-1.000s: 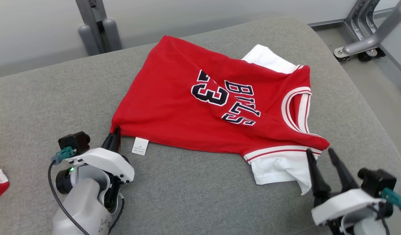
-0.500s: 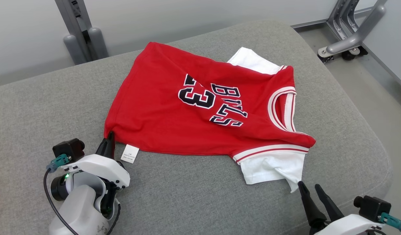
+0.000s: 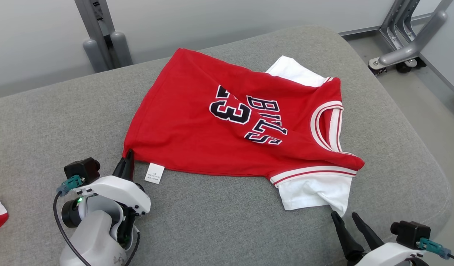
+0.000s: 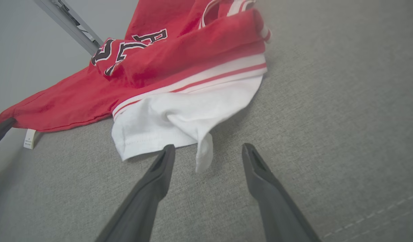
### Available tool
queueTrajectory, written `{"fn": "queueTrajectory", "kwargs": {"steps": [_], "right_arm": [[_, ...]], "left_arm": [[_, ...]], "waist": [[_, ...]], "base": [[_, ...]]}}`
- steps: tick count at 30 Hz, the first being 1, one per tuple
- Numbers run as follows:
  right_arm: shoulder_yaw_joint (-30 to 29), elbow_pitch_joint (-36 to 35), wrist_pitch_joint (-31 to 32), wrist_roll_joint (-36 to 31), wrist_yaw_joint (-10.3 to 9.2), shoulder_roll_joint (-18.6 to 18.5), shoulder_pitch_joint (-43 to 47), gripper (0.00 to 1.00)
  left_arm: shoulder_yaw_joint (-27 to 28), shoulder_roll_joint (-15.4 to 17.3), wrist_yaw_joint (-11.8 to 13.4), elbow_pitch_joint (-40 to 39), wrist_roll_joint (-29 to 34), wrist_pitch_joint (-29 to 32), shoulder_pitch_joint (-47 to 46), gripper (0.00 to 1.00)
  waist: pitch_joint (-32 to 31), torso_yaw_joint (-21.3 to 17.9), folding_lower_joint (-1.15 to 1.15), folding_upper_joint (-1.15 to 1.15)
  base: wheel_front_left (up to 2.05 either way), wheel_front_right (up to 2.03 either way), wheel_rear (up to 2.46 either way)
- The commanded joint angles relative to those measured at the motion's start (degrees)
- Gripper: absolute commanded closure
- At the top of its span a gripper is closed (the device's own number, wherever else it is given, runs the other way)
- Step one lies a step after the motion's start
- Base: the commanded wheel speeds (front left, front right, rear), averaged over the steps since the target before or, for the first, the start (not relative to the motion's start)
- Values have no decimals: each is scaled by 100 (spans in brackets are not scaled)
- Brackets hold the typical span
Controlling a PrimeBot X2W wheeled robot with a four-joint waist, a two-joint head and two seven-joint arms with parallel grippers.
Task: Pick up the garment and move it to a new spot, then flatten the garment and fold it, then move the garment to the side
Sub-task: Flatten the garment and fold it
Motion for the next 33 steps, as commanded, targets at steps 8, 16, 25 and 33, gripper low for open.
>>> {"fn": "queueTrajectory", "kwargs": {"steps": [8, 16, 25, 33], "right_arm": [[-52, -2, -42, -208, 2, -84, -131, 100], [-62, -34, -40, -176, 2, -106, -157, 100], [292, -734, 100, 618, 2, -446, -344, 100], [225, -1644, 558, 1930, 2, -1185, -1018, 100]], "left_arm": [[45, 31, -17, 49, 61, -26, -62, 100], [81, 44, -32, 80, 105, -26, -95, 100], [262, 11, -114, 84, -195, -26, 66, 100], [139, -38, -210, -553, -1749, 573, 77, 100]], "waist": [[61, 40, 0, 0], [66, 76, 0, 0], [-117, 113, 0, 0], [-426, 312, 0, 0]], "base": [[0, 0, 0], [0, 0, 0], [0, 0, 0], [0, 0, 0]]}}
